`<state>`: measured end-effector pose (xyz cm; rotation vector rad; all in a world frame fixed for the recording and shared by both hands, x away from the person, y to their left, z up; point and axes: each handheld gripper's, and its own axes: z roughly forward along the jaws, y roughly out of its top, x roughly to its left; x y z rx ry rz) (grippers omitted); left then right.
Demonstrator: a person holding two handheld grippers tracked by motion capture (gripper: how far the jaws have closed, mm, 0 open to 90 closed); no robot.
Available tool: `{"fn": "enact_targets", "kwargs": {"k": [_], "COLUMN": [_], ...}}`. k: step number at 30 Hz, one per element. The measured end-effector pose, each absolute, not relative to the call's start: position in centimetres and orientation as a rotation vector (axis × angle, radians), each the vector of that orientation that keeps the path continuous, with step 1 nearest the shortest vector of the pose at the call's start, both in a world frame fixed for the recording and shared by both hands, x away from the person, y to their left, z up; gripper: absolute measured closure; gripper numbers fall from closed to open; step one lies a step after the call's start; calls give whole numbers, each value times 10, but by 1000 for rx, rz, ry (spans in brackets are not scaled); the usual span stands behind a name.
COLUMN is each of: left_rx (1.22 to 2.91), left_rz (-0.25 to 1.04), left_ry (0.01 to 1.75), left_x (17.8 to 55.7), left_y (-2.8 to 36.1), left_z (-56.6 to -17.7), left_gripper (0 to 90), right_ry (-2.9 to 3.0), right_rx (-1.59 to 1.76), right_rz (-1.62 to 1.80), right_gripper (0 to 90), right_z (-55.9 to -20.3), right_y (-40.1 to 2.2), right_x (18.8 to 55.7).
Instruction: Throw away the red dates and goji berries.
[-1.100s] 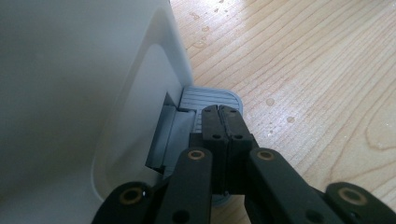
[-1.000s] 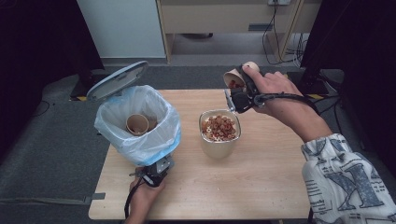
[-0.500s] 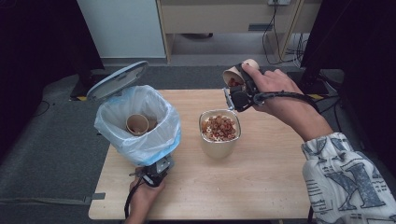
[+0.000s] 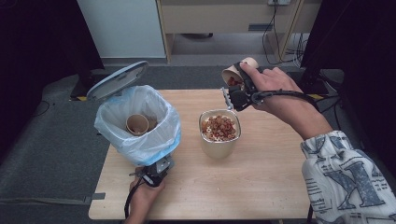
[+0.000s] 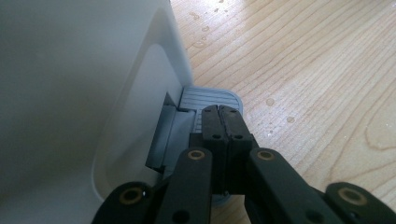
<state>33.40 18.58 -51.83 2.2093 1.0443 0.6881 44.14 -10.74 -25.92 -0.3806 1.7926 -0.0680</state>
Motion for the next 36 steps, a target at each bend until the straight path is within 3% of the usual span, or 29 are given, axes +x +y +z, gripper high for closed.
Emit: {"fn": "enact_targets", "kwargs": {"k": [10,28,33,36], "left_rx": [2209,2211,2210,2209], "left_rz": [686,684,684,684], "left_ry": [1041,1039,1039,1040], "left_x": [334,335,335,335], "left_y": [186,187,187,187], "left_z": [-518,-518,-518,-518], "left_gripper": [886,886,886,885], "right_ry": [1721,1720,1718,1716], "right_rx": [-499,-483,-604,-561], "right_rz": [-268,-248,-369,-340], "right_gripper": [420,423,425,425], "right_z": [-268,-263,-292,-284], "right_y": [-104,-104,-97,-99], "right_x": [444,444,445,446]}}
